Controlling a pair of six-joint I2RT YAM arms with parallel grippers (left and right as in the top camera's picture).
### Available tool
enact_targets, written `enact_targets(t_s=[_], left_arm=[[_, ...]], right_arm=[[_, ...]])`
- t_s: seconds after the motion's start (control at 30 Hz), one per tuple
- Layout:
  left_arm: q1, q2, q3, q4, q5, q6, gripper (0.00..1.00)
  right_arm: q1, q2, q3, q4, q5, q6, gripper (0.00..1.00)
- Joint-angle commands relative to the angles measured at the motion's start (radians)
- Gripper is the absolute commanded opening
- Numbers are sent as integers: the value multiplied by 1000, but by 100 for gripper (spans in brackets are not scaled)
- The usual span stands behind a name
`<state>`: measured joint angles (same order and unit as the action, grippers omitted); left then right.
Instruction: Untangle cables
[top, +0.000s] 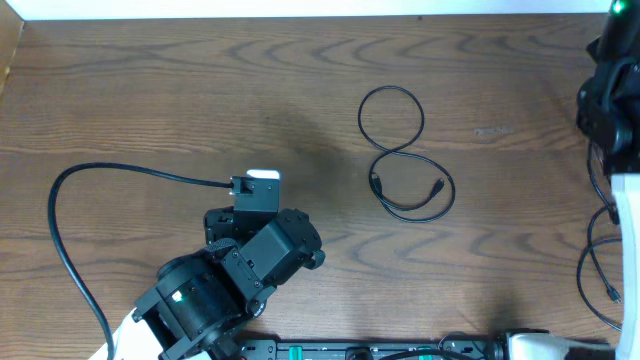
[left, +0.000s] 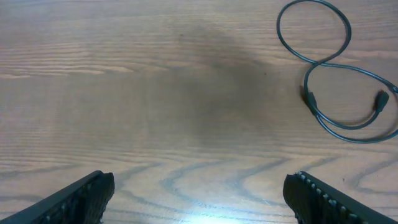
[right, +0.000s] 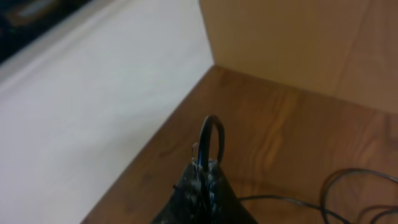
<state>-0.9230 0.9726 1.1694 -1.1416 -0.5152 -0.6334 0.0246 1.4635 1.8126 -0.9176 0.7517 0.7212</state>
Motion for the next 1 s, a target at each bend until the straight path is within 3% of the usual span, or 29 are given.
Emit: enact_targets(t_s=[0.0,0.27,0.8,0.83,0.9,0.97], left_arm=[[3,-6,26,-2,-17,-19,91],[3,-6,26,-2,-17,-19,91],[3,-6,26,-2,-17,-19,91],[3,-6,26,-2,-17,-19,91],[3,-6,26,-3,-17,-19,91],[3,-6,26,-2,-17,-19,91]], right_arm=[[-49,35,9,-3,-72,-16,1],[-159,137,9,-19,-228,-16,1],[-343,382,8,-69,-232,-20,1],[-348,394,8,-74,-237,-20,7],[-359,419,8,-88,-261,-20,34],[-365,437,8,-103,-286,-20,82]])
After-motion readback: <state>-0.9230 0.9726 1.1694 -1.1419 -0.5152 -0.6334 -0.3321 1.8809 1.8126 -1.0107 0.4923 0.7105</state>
